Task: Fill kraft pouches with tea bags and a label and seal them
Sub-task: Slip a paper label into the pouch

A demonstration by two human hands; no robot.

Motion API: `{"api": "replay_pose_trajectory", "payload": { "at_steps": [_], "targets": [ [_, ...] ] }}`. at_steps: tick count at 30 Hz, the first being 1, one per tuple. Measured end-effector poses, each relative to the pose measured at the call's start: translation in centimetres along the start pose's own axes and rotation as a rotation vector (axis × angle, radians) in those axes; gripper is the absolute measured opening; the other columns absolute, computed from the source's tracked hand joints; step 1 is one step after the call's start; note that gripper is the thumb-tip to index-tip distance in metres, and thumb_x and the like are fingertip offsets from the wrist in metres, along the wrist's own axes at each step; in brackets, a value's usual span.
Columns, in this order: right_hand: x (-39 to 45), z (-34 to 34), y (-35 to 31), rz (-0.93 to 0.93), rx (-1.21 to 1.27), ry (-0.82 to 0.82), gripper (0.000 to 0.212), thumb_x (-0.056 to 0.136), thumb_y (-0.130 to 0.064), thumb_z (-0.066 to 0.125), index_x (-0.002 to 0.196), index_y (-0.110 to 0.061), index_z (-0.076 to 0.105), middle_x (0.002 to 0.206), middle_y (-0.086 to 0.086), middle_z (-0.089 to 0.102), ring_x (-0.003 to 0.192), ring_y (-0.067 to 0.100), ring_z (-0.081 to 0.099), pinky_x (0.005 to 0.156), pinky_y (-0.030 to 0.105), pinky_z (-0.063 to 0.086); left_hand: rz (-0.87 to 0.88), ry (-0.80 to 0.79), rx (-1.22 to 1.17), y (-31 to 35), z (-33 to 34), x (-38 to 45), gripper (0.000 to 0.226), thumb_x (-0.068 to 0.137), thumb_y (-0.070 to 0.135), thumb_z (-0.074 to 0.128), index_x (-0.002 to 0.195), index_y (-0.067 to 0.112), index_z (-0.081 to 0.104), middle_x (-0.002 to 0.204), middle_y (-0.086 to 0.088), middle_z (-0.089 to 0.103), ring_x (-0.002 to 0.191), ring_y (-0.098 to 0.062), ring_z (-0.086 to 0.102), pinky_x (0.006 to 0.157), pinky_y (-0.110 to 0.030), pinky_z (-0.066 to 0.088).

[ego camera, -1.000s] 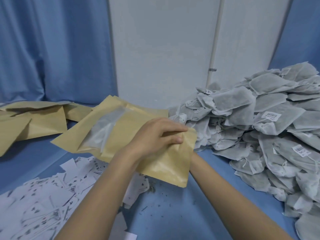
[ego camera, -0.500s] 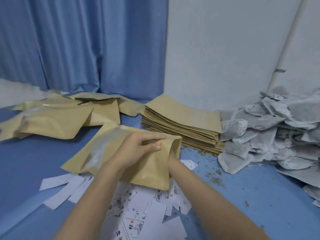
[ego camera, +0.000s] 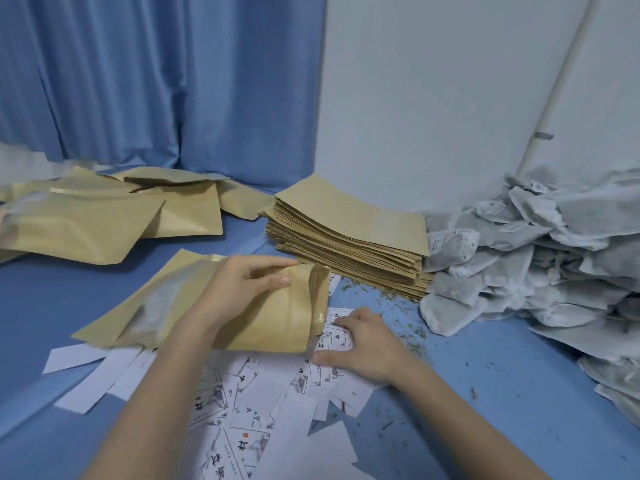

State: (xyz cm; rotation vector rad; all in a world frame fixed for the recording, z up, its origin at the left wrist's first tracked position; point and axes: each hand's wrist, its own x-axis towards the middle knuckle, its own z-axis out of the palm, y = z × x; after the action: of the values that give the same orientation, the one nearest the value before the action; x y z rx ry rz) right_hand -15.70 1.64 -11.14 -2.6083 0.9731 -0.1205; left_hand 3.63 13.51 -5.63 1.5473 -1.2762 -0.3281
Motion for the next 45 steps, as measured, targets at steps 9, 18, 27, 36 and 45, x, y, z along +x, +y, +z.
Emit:
{"api": "replay_pose_trajectory", "payload": {
  "at_steps": [9,18,27,36,45],
  "targets": [
    [1.1,-0.6,0.7,0.076,0.392,0.098,0.021,0.079,-0.042,0.070,0.081,-0.020,0.068,0.069,-0.013,0.059,0.062,0.001,0.050,0.056,0.013,0.039,-0.003,0.008,-0.006,0.0,-0.2,-0.2,0.027,0.080,0.015,0.073,0.103,0.028,0.074,0.095,0.023,0.071,0.091,0.010,0.061,0.076,-0.002,0.040],
    [0.1,-3.0,2.0,0.060,0.265,0.255,0.020,0.093,-0.030,0.055,0.094,-0.021,0.073,0.072,-0.012,0.065,0.062,0.002,0.057,0.057,0.016,0.042,0.014,0.022,-0.055,0.4,-0.1,0.1,0.025,0.080,0.018,0.072,0.101,0.032,0.074,0.088,0.021,0.072,0.082,0.012,0.059,0.071,-0.003,0.039],
    [-2.3,-6.4,3.5,-0.067,0.263,0.680,0.014,0.088,-0.023,0.063,0.096,-0.019,0.074,0.082,-0.011,0.071,0.070,0.003,0.061,0.064,0.011,0.044,0.072,0.001,-0.059,1.3,0.7,0.2,0.027,0.082,0.018,0.071,0.094,0.042,0.072,0.092,0.022,0.072,0.085,0.013,0.060,0.071,-0.002,0.039],
    [-3.3,-8.4,0.2,-0.442,0.239,0.620,0.013,0.084,-0.010,0.066,0.093,-0.018,0.072,0.078,-0.021,0.068,0.078,0.002,0.063,0.067,0.013,0.046,0.119,-0.040,-0.249,4.0,1.2,0.4,0.025,0.073,0.030,0.069,0.098,0.034,0.074,0.101,0.011,0.073,0.098,0.001,0.064,0.080,-0.007,0.044],
    [-3.4,-11.2,-4.4,-0.462,-0.422,0.442,0.007,0.078,-0.019,0.062,0.078,-0.013,0.064,0.074,0.009,0.067,0.074,0.027,0.063,0.057,0.029,0.040,0.185,-0.155,-0.388,7.5,3.7,1.3,0.026,0.074,0.019,0.066,0.099,0.019,0.071,0.100,0.011,0.073,0.097,0.001,0.065,0.081,-0.009,0.045]
  ]
}}
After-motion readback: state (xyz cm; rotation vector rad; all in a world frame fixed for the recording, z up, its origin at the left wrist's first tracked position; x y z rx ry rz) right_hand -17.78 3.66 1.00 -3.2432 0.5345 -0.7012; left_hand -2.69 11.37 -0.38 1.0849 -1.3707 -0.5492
